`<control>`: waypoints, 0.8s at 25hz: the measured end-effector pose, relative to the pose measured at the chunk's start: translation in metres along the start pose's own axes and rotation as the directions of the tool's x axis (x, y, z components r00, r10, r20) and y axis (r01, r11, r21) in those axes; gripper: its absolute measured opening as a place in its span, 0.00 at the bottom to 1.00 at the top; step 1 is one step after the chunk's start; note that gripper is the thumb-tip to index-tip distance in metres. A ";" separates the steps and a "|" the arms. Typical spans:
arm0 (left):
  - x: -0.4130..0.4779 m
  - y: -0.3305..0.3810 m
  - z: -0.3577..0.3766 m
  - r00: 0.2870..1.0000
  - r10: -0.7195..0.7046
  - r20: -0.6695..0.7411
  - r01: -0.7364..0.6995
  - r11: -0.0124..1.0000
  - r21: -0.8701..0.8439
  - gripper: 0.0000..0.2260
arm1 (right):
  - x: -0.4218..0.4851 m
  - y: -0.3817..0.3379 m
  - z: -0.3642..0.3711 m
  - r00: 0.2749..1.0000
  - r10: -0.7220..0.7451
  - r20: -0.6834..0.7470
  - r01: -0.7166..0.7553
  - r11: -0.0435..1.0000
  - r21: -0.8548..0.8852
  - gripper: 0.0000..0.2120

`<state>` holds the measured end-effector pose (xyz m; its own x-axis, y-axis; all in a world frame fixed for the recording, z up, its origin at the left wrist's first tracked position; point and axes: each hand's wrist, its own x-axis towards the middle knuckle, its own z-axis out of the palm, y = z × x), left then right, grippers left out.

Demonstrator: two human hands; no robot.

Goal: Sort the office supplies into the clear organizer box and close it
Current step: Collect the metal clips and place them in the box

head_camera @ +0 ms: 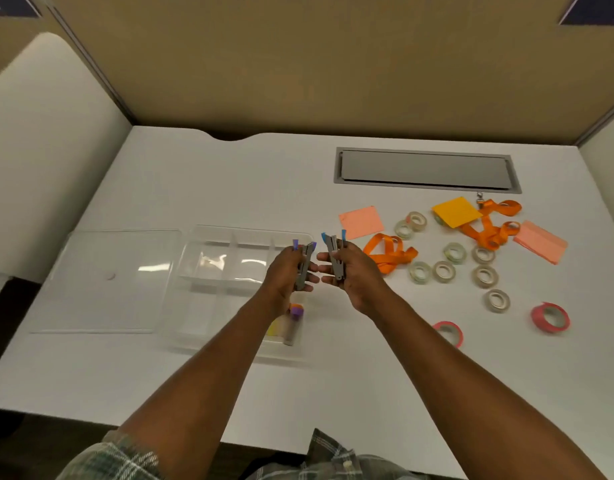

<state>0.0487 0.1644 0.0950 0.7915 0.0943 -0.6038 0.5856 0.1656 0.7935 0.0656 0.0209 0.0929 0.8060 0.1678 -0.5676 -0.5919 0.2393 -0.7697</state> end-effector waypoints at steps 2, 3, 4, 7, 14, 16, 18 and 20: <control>0.009 0.003 -0.029 0.995 0.017 -0.096 -0.012 0.999 0.049 0.12 | 0.008 0.007 0.030 0.997 0.023 -0.068 -0.030 0.995 -0.096 0.15; 0.014 0.003 -0.041 0.990 0.030 -0.138 -0.019 0.997 0.080 0.11 | 0.012 0.011 0.043 0.995 0.023 -0.102 -0.037 0.990 -0.139 0.15; 0.019 0.003 -0.051 0.984 0.040 -0.172 -0.022 0.994 0.106 0.11 | 0.016 0.016 0.054 0.990 0.012 -0.140 -0.039 0.980 -0.195 0.14; 0.029 0.002 -0.067 0.977 0.072 -0.200 -0.035 0.982 0.184 0.12 | 0.026 0.030 0.074 0.964 -0.098 -0.246 -0.021 0.898 -0.440 0.13; 0.041 -0.002 -0.057 0.953 0.238 -0.187 -0.106 0.841 0.530 0.08 | 0.035 0.043 0.090 0.919 -0.280 -0.278 -0.021 0.670 -0.742 0.04; 0.043 -0.001 -0.054 0.945 0.274 -0.179 -0.129 0.814 0.567 0.05 | 0.035 0.044 0.091 0.910 -0.288 -0.296 -0.022 0.682 -0.731 0.05; 0.044 0.000 -0.051 0.943 0.299 -0.146 -0.155 0.783 0.603 0.04 | 0.034 0.045 0.092 0.909 -0.294 -0.295 -0.021 0.676 -0.736 0.07; 0.044 0.000 -0.049 0.946 0.304 -0.109 -0.177 0.769 0.614 0.04 | 0.033 0.045 0.091 0.915 -0.291 -0.281 -0.023 0.656 -0.755 0.08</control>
<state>0.0748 0.2170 0.0642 0.9081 0.2469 -0.3381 0.4181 -0.4922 0.7635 0.0663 0.1241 0.0659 0.9074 -0.1848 -0.3776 -0.4121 -0.5686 -0.7120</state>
